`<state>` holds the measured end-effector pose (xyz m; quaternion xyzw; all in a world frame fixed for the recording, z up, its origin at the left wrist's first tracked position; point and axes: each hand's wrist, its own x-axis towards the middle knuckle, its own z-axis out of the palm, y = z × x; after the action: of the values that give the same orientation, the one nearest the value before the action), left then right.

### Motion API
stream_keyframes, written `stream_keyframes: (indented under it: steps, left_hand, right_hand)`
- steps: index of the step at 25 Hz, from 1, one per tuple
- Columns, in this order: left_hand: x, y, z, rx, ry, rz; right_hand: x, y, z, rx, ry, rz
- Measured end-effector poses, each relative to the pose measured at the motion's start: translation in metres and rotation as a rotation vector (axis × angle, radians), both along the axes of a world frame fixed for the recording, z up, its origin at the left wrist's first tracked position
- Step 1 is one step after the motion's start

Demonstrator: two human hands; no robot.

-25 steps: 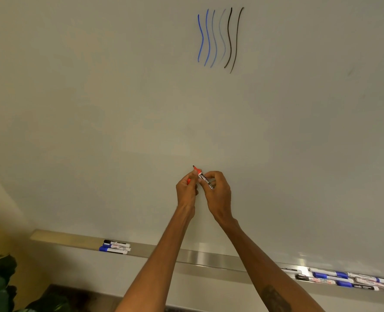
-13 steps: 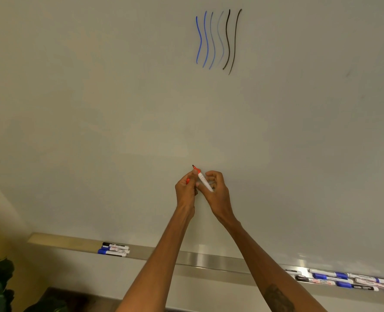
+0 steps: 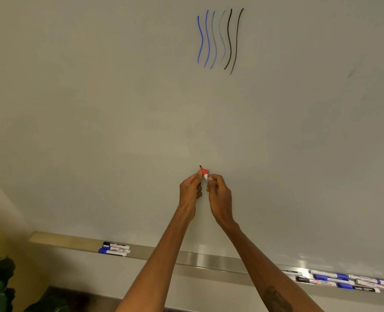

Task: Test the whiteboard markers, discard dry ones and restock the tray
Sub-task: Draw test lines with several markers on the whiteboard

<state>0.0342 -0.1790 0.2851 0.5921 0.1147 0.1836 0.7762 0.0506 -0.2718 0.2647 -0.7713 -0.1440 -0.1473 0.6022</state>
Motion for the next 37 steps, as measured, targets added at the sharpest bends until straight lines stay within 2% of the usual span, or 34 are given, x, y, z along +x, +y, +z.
stream_keyframes:
  steps: [3, 7, 10, 15, 21, 26, 31, 34, 37]
  left_hand:
    - [-0.002, -0.003, 0.006, -0.041, 0.012, 0.02]
    - [-0.004, -0.005, 0.015, 0.034, -0.045, 0.05]
    - [-0.005, -0.005, 0.026, 0.11, -0.067, 0.015]
    - [-0.005, 0.0, 0.036, 0.126, -0.121, -0.011]
    - [-0.007, 0.0, 0.046, 0.183, -0.143, -0.033]
    - [-0.007, 0.005, 0.043, 0.201, -0.094, -0.095]
    - [-0.007, 0.009, 0.04, 0.169, -0.071, -0.099]
    - [-0.009, 0.011, 0.048, 0.242, -0.091, -0.124]
    - [-0.012, 0.011, 0.049, 0.36, -0.12, -0.16]
  right_hand:
    - [-0.001, -0.003, 0.005, 0.027, -0.041, 0.026]
    - [-0.001, -0.004, 0.013, 0.023, -0.173, 0.017]
    - [-0.003, -0.003, 0.021, 0.02, -0.19, 0.003]
    - [-0.005, -0.006, 0.042, 0.118, -0.025, 0.151]
    - [-0.008, -0.006, 0.048, 0.148, -0.107, 0.1]
    - [-0.012, -0.007, 0.048, 0.242, -0.042, 0.137]
    - [-0.009, -0.006, 0.05, 0.332, 0.127, 0.253]
    - [-0.007, -0.007, 0.054, 0.436, 0.228, 0.311]
    - [-0.009, -0.01, 0.053, 0.471, 0.235, 0.308]
